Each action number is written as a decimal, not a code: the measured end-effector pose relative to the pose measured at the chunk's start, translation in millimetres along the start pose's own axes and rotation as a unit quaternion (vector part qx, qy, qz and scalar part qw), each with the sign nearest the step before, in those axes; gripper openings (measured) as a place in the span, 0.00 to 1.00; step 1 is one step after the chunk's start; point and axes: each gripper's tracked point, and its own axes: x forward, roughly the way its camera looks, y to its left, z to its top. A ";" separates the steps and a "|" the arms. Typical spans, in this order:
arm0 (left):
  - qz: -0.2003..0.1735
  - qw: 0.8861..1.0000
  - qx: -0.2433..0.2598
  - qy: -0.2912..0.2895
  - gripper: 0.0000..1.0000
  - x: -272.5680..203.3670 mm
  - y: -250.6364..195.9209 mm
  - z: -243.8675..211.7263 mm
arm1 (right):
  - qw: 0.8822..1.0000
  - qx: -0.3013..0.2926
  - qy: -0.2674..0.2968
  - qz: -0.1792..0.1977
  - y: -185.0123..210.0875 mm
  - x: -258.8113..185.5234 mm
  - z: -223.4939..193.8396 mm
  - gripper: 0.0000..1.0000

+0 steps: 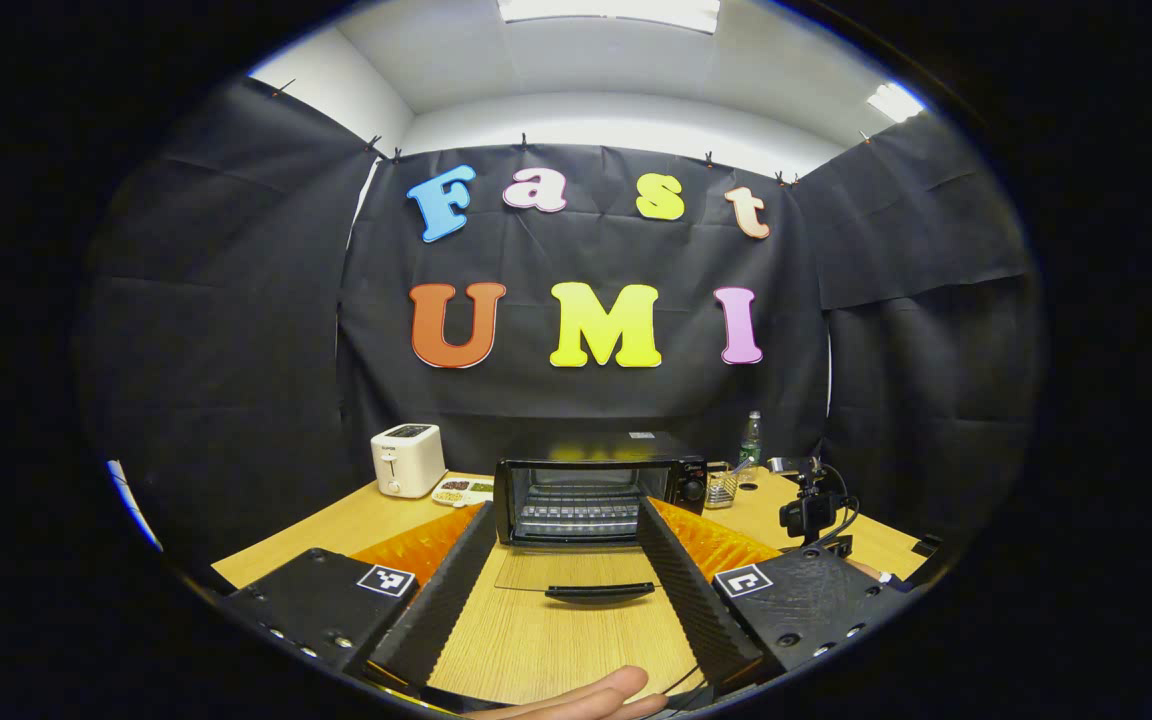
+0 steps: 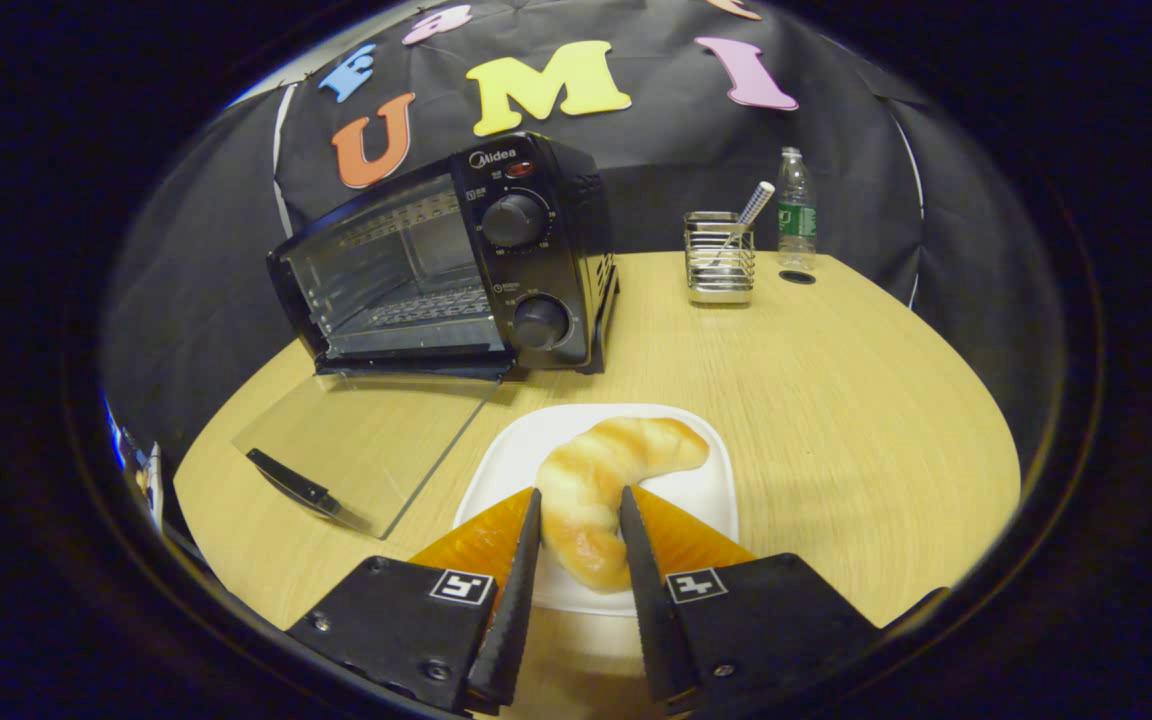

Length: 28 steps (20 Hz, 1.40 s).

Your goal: Open the electric oven with the left hand, put the food in, and close the electric oven.

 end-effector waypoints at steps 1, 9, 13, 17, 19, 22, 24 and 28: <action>0.004 1.000 0.002 0.000 0.93 -0.7 2.2 -0.8 | 1.000 0.005 -0.015 0.002 2.2 -4.6 3.9 0.48; 0.017 1.000 0.010 -0.009 0.93 -7.6 15.3 5.4 | 0.981 0.095 -0.141 0.092 75.3 -43.6 57.8 0.48; 0.024 0.999 0.015 -0.018 0.93 -12.7 26.5 12.3 | 0.965 0.128 -0.177 0.146 129.7 -41.4 78.0 0.48; 0.029 0.999 0.018 -0.015 0.93 -16.8 36.5 11.2 | 0.966 0.139 -0.151 0.156 174.1 -4.7 83.7 0.48; 0.033 0.999 0.023 -0.012 0.93 -16.2 43.9 8.9 | 0.967 0.140 -0.154 0.144 185.1 15.0 94.8 0.49; 0.043 0.999 0.023 -0.006 0.93 -13.2 58.1 3.5 | 0.973 0.130 -0.146 0.121 195.4 47.6 104.5 0.51; 0.038 0.999 0.016 -0.002 0.93 -10.5 62.8 -0.3 | 0.975 0.126 -0.148 0.106 197.5 68.9 115.1 0.51; 0.037 0.999 0.023 0.012 0.93 -7.5 74.1 -10.4 | 0.982 0.095 -0.149 0.068 189.2 99.9 132.1 0.49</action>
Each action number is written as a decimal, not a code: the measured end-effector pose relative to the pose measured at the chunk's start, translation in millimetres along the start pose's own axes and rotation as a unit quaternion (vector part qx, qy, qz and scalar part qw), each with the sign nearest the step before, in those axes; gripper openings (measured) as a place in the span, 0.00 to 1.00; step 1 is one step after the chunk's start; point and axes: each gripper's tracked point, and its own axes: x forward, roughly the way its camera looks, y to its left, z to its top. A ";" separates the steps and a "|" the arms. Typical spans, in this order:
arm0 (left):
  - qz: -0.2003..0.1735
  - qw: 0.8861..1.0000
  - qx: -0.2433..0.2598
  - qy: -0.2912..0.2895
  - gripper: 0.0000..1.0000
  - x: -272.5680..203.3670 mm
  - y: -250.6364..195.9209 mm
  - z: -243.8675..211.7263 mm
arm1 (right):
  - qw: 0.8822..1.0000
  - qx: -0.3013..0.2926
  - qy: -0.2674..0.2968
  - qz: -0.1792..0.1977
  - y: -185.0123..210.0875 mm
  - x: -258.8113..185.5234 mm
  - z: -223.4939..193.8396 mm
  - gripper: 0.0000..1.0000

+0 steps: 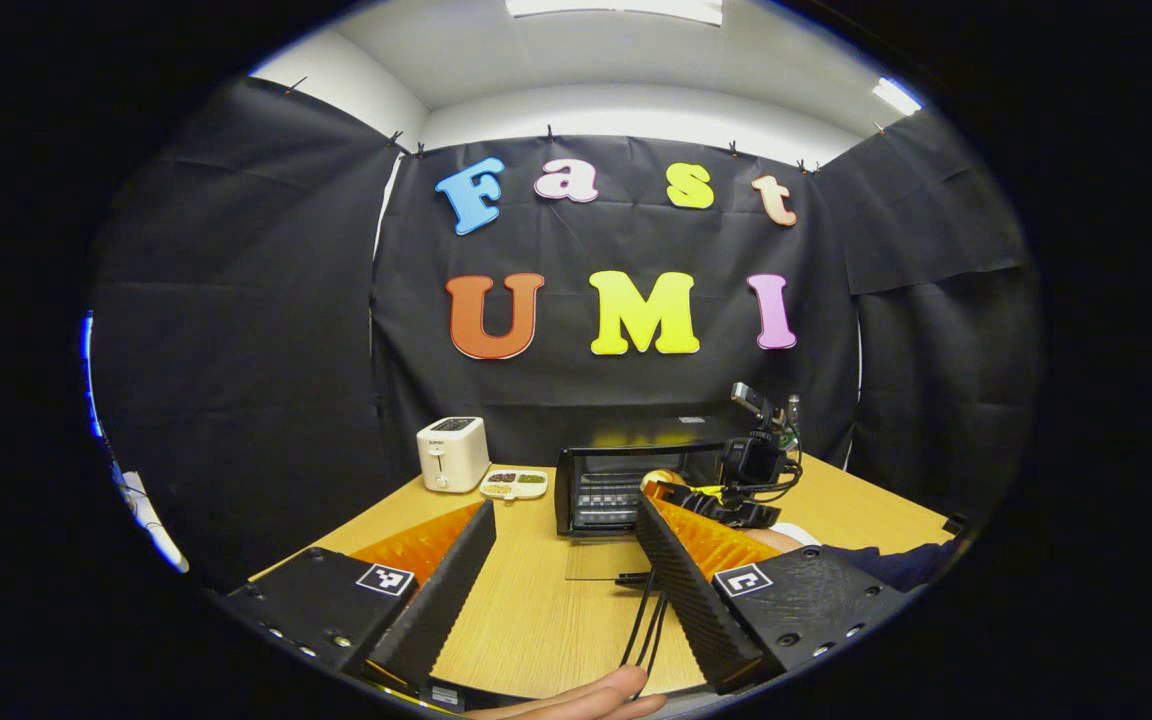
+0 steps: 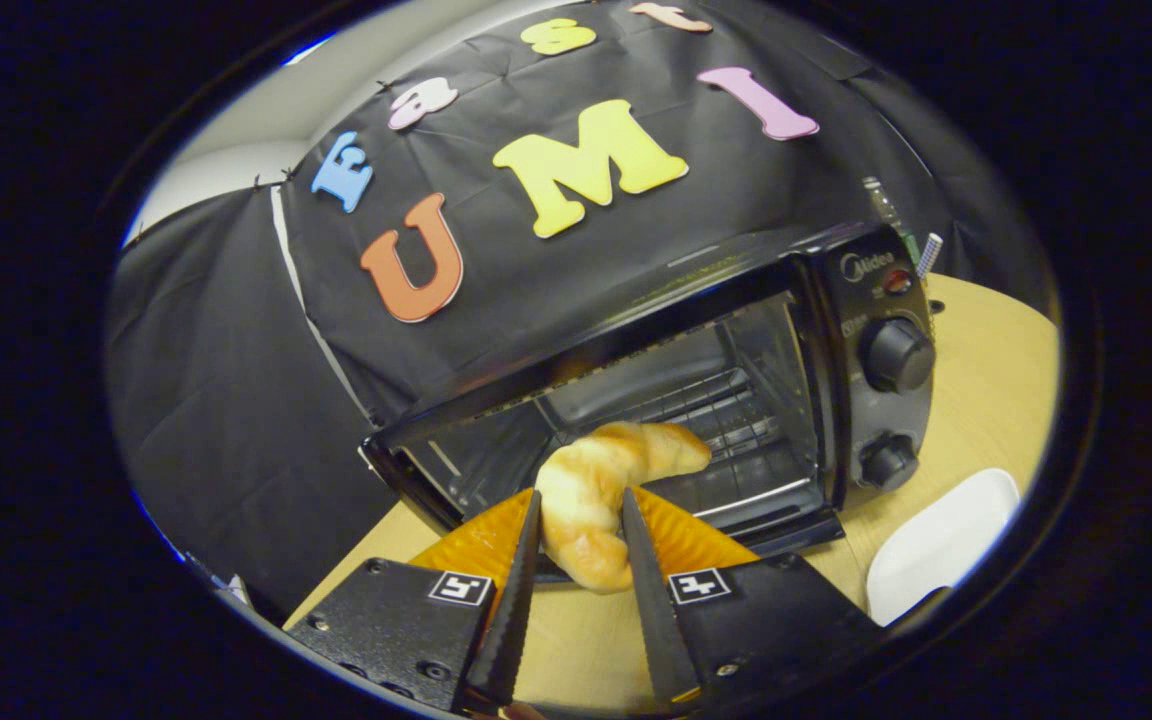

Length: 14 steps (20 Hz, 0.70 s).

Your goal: Open the electric oven with the left hand, put the food in, and close the electric oven.

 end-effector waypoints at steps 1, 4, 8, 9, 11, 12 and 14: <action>0.003 1.000 0.007 -0.004 0.93 0.2 2.6 0.3 | 1.000 -0.010 0.003 -0.012 -6.8 9.4 0.7 0.51; 0.000 1.000 0.010 0.005 0.93 2.6 2.6 -4.5 | 0.999 -0.037 0.009 -0.018 -12.2 35.7 6.5 0.51; 0.002 1.000 0.007 0.003 0.93 2.2 4.7 -2.4 | 0.997 -0.073 -0.028 -0.005 -6.7 65.2 30.8 0.49; 0.000 1.000 0.005 0.008 0.93 3.8 3.1 -3.1 | 0.996 -0.090 -0.029 0.001 -4.1 69.6 29.9 0.49; -0.004 1.000 -0.001 0.022 0.93 4.4 -2.0 -11.2 | 0.994 -0.096 -0.040 0.027 4.5 69.2 33.7 0.51; -0.003 1.000 -0.001 0.025 0.93 5.4 -2.1 -11.7 | 0.994 -0.102 -0.042 0.023 1.6 67.6 36.3 0.58; -0.001 1.000 -0.002 0.027 0.93 7.4 -4.3 -12.0 | 0.992 -0.117 -0.053 0.015 -5.6 56.8 43.9 0.92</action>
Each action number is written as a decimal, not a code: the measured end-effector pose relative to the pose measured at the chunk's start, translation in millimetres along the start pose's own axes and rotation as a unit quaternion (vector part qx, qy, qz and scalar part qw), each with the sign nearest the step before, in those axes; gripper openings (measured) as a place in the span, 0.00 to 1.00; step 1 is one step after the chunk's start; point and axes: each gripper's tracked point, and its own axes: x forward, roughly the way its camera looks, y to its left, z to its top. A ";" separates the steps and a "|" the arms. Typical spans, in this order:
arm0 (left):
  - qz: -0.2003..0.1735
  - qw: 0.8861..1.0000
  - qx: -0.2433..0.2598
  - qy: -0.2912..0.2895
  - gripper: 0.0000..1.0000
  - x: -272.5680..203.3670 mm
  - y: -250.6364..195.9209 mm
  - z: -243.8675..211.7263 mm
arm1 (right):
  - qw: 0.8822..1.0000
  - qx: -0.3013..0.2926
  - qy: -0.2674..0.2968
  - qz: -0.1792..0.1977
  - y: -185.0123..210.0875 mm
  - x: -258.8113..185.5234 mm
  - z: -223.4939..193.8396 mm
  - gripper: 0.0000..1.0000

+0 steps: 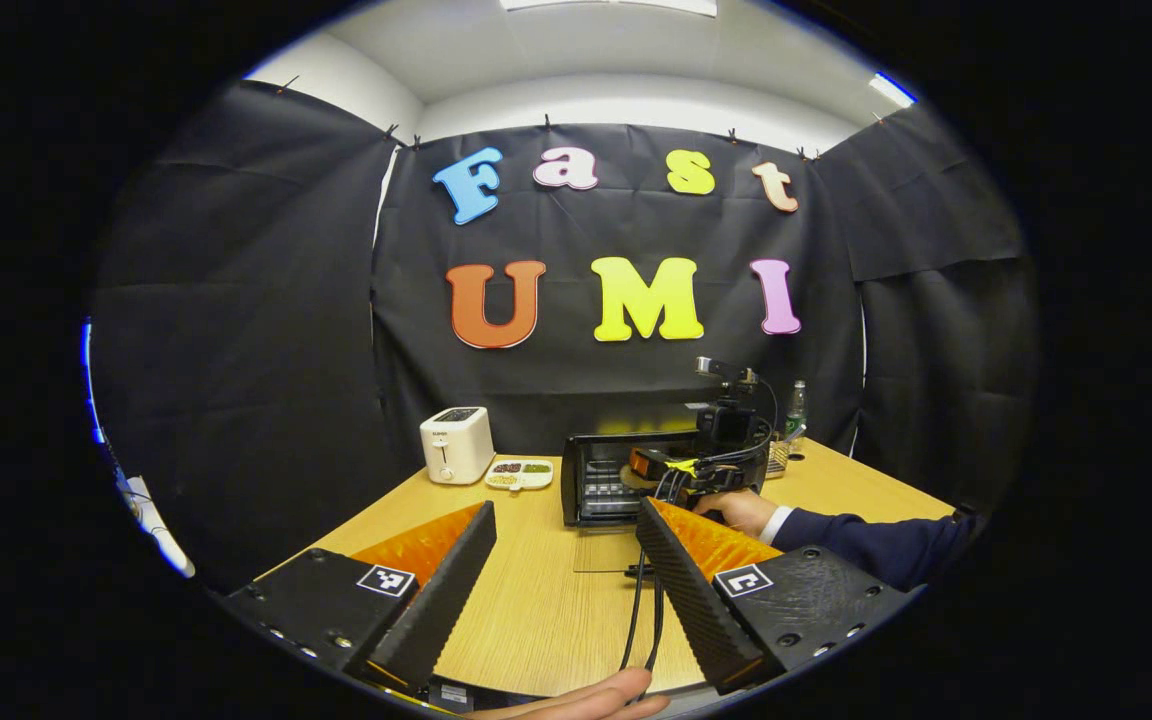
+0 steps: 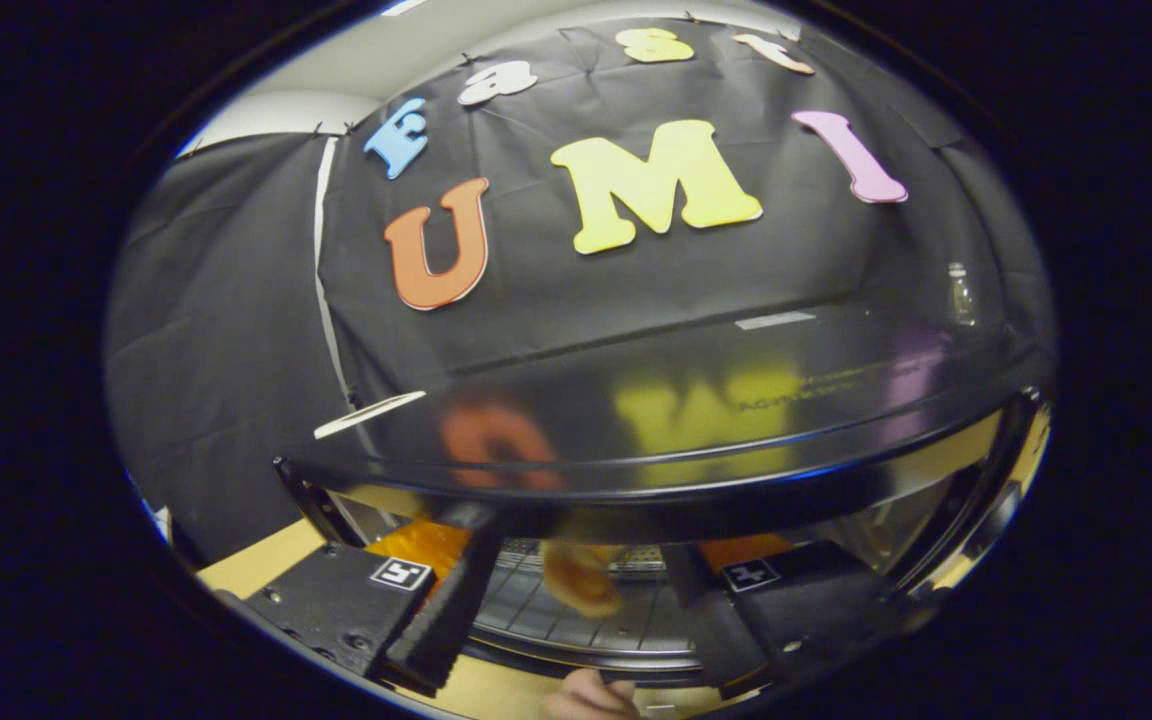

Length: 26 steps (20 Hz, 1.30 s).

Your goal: Open the electric oven with the left hand, put the food in, and close the electric oven.

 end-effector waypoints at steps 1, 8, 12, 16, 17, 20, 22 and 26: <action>-0.001 1.000 -0.001 0.002 0.93 1.5 -2.7 -1.2 | 1.000 -0.003 -0.001 0.008 3.5 -9.4 0.7 0.97; -0.008 1.000 0.000 0.000 0.93 -0.9 -28.6 2.1 | 0.998 0.013 0.033 0.047 12.0 -88.4 -0.3 1.00; -0.010 1.000 0.000 0.006 0.93 -1.8 -42.0 -3.9 | 0.996 0.039 0.040 0.064 5.2 -154.4 5.8 0.96; -0.014 1.000 0.005 0.016 0.93 5.1 -60.3 -9.4 | 0.995 0.053 0.023 0.080 -4.6 -223.7 29.0 0.94; -0.014 1.000 0.002 0.020 0.93 9.8 -64.3 -12.5 | 0.997 0.046 0.014 0.066 -15.6 -237.5 35.1 0.94; -0.023 0.999 -0.014 0.033 0.94 23.8 -83.1 -21.8 | 0.999 0.020 -0.033 0.034 -37.2 -286.1 67.7 0.94; -0.040 0.998 -0.024 0.038 0.93 34.8 -98.2 -27.3 | 0.999 0.013 -0.047 0.005 -53.3 -317.0 78.6 0.94; -0.062 0.995 -0.014 0.076 0.94 58.2 -118.9 -61.1 | 0.996 0.018 -0.067 -0.049 -82.2 -380.4 105.9 0.94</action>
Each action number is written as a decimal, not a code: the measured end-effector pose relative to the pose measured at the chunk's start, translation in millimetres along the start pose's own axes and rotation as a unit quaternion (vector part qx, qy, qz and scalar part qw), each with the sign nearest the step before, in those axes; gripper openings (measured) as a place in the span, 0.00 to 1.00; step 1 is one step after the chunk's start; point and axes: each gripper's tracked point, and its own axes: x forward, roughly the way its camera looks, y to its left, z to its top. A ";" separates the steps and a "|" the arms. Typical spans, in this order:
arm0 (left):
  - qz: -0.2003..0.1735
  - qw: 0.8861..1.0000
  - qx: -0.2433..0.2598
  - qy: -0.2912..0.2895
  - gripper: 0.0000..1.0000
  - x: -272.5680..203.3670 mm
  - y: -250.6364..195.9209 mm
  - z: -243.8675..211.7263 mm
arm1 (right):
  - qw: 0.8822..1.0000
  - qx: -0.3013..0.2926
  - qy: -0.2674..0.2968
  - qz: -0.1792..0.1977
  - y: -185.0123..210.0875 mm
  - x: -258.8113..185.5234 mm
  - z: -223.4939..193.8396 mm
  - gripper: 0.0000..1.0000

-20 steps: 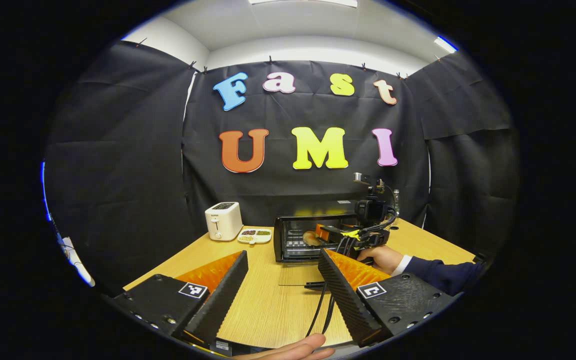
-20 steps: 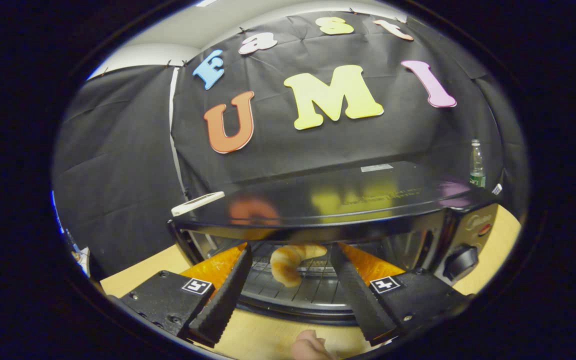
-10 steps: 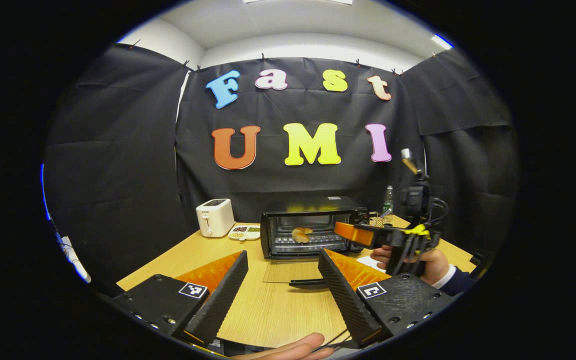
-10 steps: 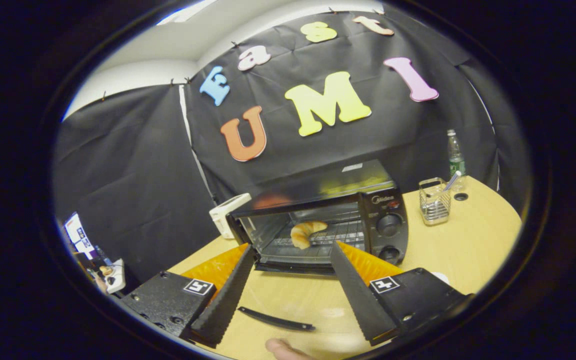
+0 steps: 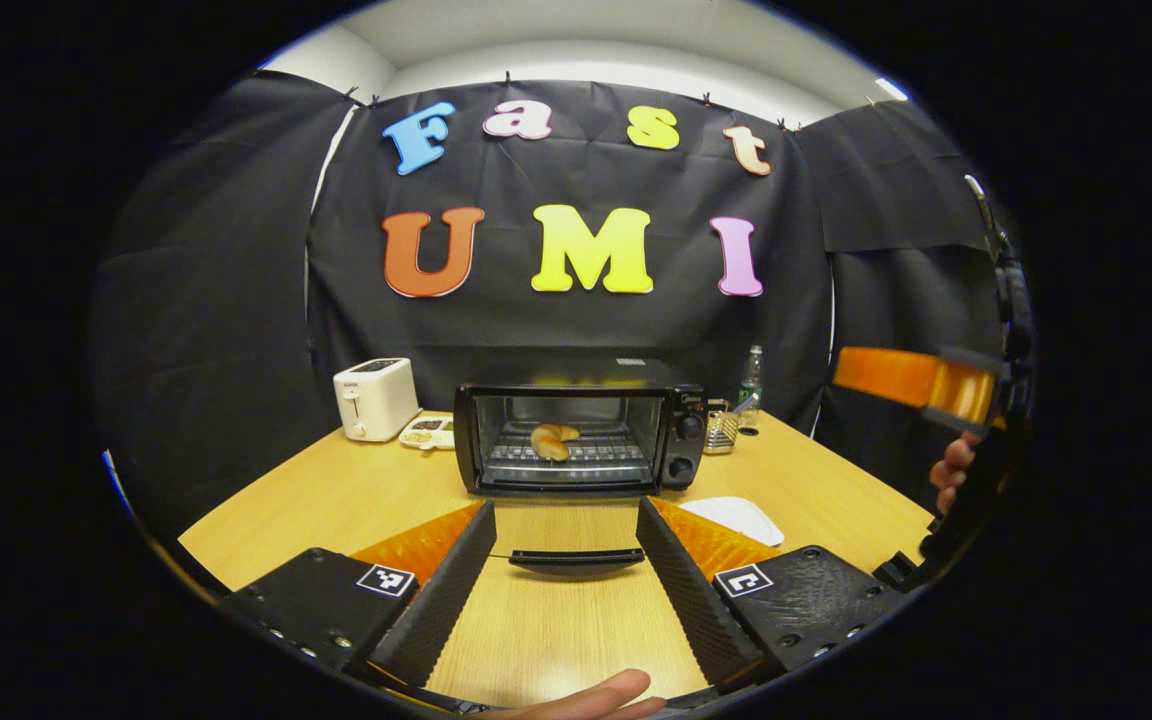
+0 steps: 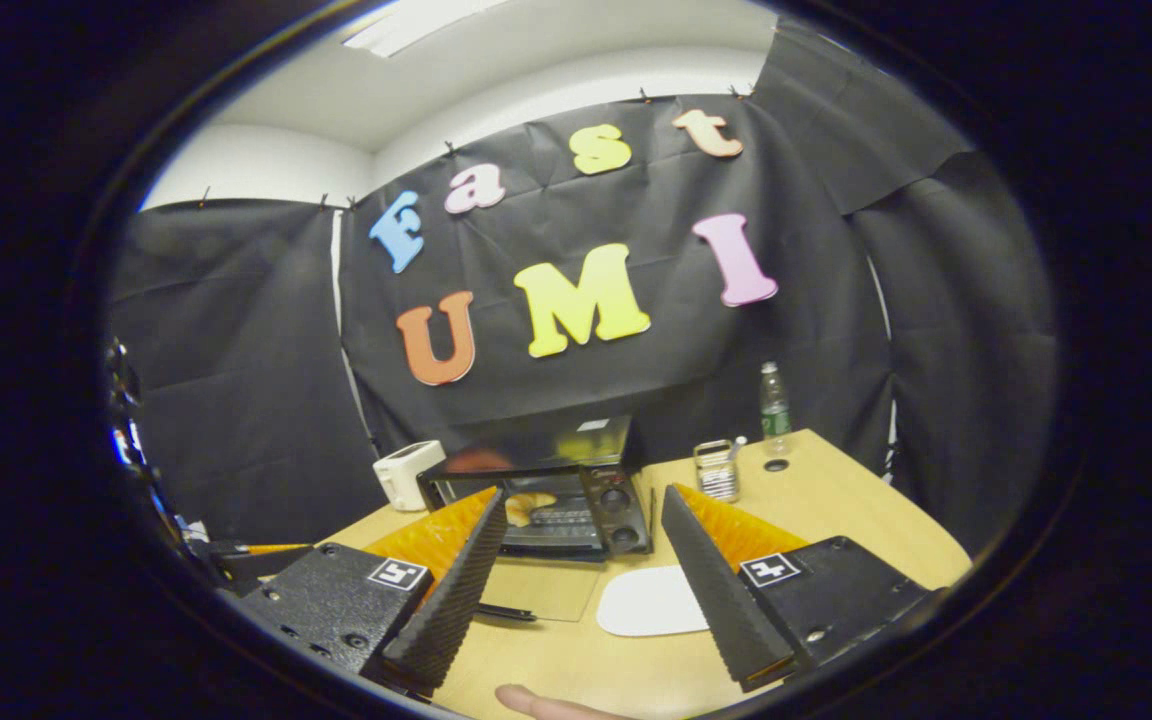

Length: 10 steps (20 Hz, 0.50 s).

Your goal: Open the electric oven with the left hand, put the food in, and close the electric oven.

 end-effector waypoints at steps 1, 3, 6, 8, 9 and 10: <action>-0.007 1.000 0.004 0.017 0.93 7.3 -4.9 -11.0 | 1.000 -0.004 -0.003 -0.007 -7.7 -12.2 6.6 0.98; -0.013 0.999 0.010 0.049 0.94 22.4 -9.2 -33.8 | 1.000 0.004 -0.002 -0.023 -23.1 -35.4 13.9 0.94; -0.025 0.993 0.002 0.113 0.94 44.3 -19.8 -76.3 | 0.999 0.005 -0.020 -0.040 -40.5 -65.9 28.0 0.94; -0.022 0.990 0.000 0.142 0.94 55.2 -24.4 -95.6 | 0.998 -0.014 -0.028 -0.047 -44.2 -82.3 32.7 0.94; -0.016 0.989 0.003 0.149 0.94 59.4 -23.4 -100.7 | 0.998 -0.026 -0.035 -0.047 -43.4 -89.9 36.4 0.94; -0.015 0.987 0.004 0.158 0.94 64.6 -24.0 -106.0 | 0.997 -0.035 -0.042 -0.047 -41.4 -97.5 41.2 0.94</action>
